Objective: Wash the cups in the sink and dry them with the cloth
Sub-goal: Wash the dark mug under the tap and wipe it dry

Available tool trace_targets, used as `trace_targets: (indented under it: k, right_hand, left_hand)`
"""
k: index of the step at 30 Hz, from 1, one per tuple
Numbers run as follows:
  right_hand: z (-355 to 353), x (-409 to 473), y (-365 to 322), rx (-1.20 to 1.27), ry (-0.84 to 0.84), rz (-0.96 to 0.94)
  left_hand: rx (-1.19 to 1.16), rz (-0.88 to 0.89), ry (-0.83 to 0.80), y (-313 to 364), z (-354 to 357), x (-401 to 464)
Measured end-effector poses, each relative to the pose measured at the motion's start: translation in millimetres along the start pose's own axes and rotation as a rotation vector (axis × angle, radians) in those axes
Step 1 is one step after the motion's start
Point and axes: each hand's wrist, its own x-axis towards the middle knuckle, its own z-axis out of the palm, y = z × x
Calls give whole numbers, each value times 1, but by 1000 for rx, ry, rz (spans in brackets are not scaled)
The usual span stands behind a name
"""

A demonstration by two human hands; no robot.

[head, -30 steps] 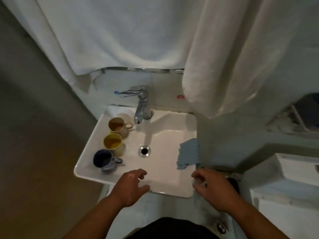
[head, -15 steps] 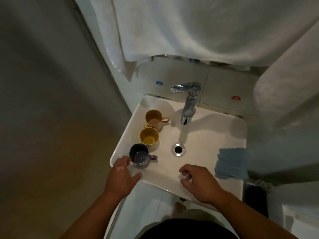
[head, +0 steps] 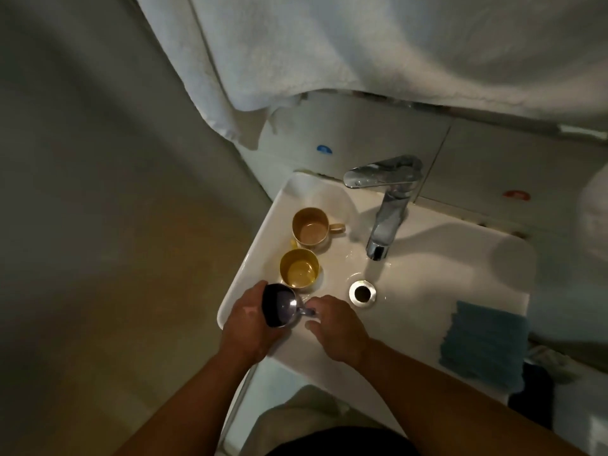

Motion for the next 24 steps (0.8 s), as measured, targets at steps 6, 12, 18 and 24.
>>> trace_targets:
  k: [6, 12, 18, 24]
  right_hand:
    - [-14, -13, 11, 31, 55, -33]
    - [-41, -45, 36, 129, 43, 34]
    - [-33, -37, 33, 182, 129, 120]
    - [-27, -11, 12, 162, 109, 95]
  left_hand:
    - [-83, 56, -19, 24, -5, -19]
    - [-174, 83, -132, 55, 4, -30]
    - [-111, 71, -222, 60, 4, -7]
    - [-52, 25, -259, 31, -13, 18]
